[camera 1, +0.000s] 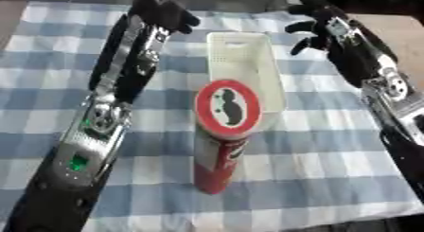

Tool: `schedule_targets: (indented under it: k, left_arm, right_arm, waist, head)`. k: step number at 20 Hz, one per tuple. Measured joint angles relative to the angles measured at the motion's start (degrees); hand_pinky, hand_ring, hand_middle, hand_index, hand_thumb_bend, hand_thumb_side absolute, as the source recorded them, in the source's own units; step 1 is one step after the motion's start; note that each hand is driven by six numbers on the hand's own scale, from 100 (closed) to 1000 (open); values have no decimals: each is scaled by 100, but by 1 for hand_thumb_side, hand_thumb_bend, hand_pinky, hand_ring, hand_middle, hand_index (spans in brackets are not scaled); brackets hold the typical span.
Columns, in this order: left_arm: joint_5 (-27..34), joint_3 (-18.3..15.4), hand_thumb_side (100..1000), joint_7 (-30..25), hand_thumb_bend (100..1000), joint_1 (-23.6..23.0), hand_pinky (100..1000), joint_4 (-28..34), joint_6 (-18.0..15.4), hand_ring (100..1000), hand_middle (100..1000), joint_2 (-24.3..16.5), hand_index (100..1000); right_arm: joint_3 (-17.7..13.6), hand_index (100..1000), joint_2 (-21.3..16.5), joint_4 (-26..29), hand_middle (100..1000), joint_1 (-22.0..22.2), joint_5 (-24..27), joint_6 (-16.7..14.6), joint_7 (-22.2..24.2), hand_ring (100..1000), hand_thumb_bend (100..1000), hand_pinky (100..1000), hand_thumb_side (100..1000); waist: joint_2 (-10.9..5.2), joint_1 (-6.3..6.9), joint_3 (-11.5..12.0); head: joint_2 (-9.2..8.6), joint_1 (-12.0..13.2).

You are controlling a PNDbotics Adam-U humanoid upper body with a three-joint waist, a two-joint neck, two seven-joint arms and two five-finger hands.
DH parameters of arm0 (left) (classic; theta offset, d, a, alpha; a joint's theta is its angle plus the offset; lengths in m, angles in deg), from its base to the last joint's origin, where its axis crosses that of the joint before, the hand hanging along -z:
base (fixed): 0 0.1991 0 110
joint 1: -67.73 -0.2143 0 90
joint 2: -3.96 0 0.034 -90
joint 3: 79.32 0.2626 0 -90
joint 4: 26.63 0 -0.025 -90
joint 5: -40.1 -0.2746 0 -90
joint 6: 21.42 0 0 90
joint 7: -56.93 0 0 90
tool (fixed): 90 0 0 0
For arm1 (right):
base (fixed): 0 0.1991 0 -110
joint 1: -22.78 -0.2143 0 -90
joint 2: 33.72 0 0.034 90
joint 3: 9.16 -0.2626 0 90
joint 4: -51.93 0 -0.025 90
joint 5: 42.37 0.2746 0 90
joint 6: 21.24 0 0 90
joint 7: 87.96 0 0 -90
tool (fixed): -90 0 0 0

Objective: Pick up objects on the table and place them in the box.

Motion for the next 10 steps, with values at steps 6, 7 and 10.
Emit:
schedule_targets:
  k: [6, 7, 10]
  left_arm:
    - [3, 1, 1000, -1, 136, 0, 605, 0, 0, 651, 800, -38, 927]
    - [3, 1, 1000, -2, 136, 0, 605, 0, 0, 651, 801, -38, 927]
    - [3, 2, 1000, -4, 136, 0, 605, 0, -3, 652, 801, -38, 927]
  right_arm:
    - [72, 1000, 45, 57, 918, -16, -184, -12, -114, 845, 100, 639, 951]
    - [74, 1000, 45, 60, 919, -15, -194, -14, -112, 845, 100, 640, 953]
    - [75, 1000, 45, 97, 920, -14, -192, -25, -74, 846, 100, 641, 958]
  waist:
    - [0, 13, 3]
    - [1, 18, 3]
    - [2, 22, 2]
  head:
    - [0, -1]
    - [0, -1]
    - [0, -2]
